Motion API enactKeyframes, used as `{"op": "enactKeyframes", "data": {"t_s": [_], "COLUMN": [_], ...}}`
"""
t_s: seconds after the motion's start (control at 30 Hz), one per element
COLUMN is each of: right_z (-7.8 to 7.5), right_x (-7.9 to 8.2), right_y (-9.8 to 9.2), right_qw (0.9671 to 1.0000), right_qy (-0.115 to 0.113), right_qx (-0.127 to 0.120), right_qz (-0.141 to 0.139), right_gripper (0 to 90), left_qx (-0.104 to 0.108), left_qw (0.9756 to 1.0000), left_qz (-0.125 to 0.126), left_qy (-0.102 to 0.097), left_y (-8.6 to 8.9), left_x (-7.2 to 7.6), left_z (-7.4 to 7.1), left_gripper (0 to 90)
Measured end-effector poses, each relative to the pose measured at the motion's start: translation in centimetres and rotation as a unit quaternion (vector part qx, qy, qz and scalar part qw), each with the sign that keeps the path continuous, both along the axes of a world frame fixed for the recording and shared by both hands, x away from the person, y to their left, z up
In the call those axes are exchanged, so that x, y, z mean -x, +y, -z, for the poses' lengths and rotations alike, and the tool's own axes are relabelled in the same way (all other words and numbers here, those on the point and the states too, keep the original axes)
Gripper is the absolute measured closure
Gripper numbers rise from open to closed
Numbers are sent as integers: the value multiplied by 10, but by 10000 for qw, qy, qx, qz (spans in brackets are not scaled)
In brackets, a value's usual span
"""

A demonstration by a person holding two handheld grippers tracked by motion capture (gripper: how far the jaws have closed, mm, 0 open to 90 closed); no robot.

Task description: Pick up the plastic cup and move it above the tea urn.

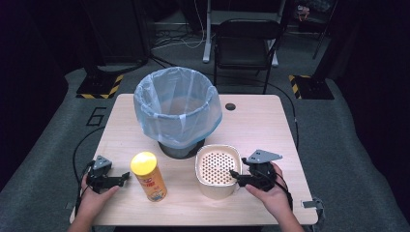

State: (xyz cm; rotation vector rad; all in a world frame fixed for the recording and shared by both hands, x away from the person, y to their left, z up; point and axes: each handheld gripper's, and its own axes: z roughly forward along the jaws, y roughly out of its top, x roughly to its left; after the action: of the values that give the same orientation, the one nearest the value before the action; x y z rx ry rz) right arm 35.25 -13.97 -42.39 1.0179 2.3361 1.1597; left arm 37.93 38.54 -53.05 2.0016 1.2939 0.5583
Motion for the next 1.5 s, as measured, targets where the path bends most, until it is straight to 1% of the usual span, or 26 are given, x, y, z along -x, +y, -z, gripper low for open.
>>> {"op": "enactKeyframes", "data": {"t_s": [0.1,0.33,0.37,0.4,0.43,0.53,0.57,0.63,0.67,0.7,0.8,0.9,0.93,0.97,1.0,1.07,1.1,1.13,1.2,1.27,1.33,1.4,1.5], "right_z": [-1,-3,-3,-2,-2,0,1,3,3,3,1,-6,-10,-12,-15,-18,-18,-16,-13,-8,-1,3,12], "right_x": [1,7,8,8,8,12,14,17,19,20,24,29,31,32,33,35,35,35,35,34,33,32,30], "right_y": [1,-4,-5,-6,-7,-9,-10,-14,-16,-18,-23,-30,-34,-36,-40,-48,-50,-55,-61,-67,-71,-74,-75], "right_qw": [10000,10000,10000,10000,10000,9996,9997,9998,9998,9998,9999,9993,9988,9984,9982,9972,9970,9967,9961,9953,9941,9941,9923], "right_qy": [46,-57,-42,-26,23,24,18,48,68,50,21,-176,-269,-313,-383,-446,-466,-452,-415,-393,-365,-282,-237], "right_qx": [18,9,5,22,46,266,260,168,125,127,-9,-206,-280,-309,-298,-264,-238,-228,-159,-1,69,89,190], "right_qz": [2,-10,3,-25,3,47,33,59,117,108,171,260,290,342,366,537,565,640,764,884,1020,1046,1201], "right_gripper": [359,385,389,390,389,387,387,381,377,370,349,326,323,318,310,287,282,274,249,238,224,214,204], "left_qx": [-1,1,1,-2,0,3,1,-2,1,2,2,2,-4,10,56,59,61,58,61,61,58,61,58], "left_qw": [10000,10000,10000,10000,10000,10000,10000,10000,10000,10000,10000,10000,10000,10000,10000,9999,9999,9999,9999,9999,10000,9999,9999], "left_qz": [3,-2,2,2,-1,1,2,2,2,0,-5,-14,-5,-9,-48,-56,-58,-56,-59,-58,-55,-59,-56], "left_qy": [6,0,10,-6,1,7,7,-5,8,7,13,-18,1,11,-63,-59,-61,-60,-60,-60,-57,-60,-61], "left_y": [0,0,0,0,0,0,0,0,0,0,0,0,0,0,-1,-2,-2,-1,-2,-2,-1,-2,-1], "left_x": [0,0,0,0,0,0,0,0,0,0,0,0,0,0,0,0,0,0,0,0,0,0,0], "left_z": [0,0,0,0,0,0,0,0,0,0,0,0,0,0,1,1,1,1,1,1,1,1,1], "left_gripper": [112,112,112,112,112,112,112,112,112,112,112,112,112,112,112,112,112,112,112,112,112,112,112]}}
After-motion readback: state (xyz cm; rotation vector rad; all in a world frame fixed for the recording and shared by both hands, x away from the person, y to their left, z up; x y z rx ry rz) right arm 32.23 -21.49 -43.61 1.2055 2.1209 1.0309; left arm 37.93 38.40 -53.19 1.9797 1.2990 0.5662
